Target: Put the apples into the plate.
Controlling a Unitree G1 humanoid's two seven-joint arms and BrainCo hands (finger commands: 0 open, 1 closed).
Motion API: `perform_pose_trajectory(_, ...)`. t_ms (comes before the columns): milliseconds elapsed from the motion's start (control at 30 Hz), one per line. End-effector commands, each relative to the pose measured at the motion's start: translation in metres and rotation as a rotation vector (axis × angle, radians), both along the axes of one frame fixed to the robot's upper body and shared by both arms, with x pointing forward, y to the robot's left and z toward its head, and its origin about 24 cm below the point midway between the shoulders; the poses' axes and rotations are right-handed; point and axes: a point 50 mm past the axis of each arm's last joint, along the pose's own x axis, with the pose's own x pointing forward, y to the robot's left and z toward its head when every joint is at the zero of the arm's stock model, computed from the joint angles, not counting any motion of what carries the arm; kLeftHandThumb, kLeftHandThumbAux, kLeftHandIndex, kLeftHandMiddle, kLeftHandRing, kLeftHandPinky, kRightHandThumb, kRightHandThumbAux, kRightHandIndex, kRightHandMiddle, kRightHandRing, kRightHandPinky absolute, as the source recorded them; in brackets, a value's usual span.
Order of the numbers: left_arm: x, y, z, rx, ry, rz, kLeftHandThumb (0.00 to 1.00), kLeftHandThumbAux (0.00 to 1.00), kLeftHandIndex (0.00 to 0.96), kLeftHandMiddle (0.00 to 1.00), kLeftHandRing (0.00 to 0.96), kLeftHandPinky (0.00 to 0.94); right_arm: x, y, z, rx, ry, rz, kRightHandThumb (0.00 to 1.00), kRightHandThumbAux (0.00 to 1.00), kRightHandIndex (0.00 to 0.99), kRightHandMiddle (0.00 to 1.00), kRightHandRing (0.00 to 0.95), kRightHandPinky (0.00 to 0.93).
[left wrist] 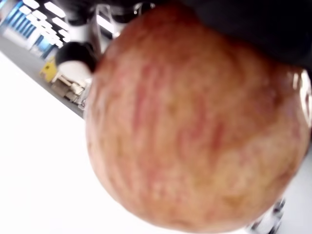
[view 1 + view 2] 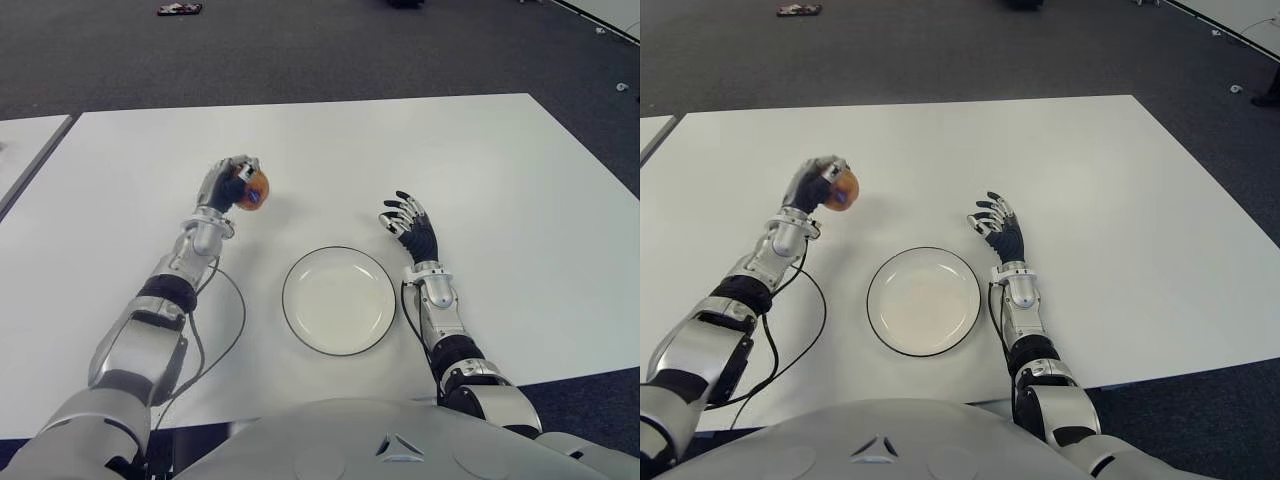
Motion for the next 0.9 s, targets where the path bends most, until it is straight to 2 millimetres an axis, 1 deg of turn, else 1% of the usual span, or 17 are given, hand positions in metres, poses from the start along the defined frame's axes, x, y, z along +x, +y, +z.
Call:
perform_pose_trajectory(33,0.006,0.003,0.013,-0.123,-0.012,0.033,0.484,0.747,0.787,0.89,0.891,0.883,-0.014,-0.001,-0.02,0.019,0.112,-0.012,0.252,0.68,0.146,0.303,0.356,0.402)
perform_pose_trajectory(167,0.012,0.005,0.024,-0.197,-0.031,0.062,0.482,0.743,0.801,0.894,0.894,0.885,-0.014,0.0,-0.021,0.017,0.113,-0.012,0.251,0.684,0.143,0.301,0.356,0.402)
perform_pose_trajectory(367,0.014,0.007,0.033,-0.273,-0.05,0.072,0.492,0.739,0.806,0.895,0.896,0.894,-0.013,0.001,-0.02,0.016,0.11,-0.011,0.241,0.681,0.145,0.304,0.36,0.403)
perform_pose_trajectory(600,0.014,0.009,0.038,-0.363,-0.047,0.063,0.51,0.737,0.801,0.894,0.899,0.903,-0.014,0.0,-0.02,0.012,0.113,-0.007,0.229,0.673,0.148,0.304,0.356,0.398)
perform_pose_trajectory(900,0.013,0.009,0.043,-0.582,0.01,-0.017,0.522,0.741,0.793,0.888,0.901,0.906,-0.013,0.0,-0.021,0.017,0.123,-0.004,0.242,0.687,0.148,0.297,0.348,0.394)
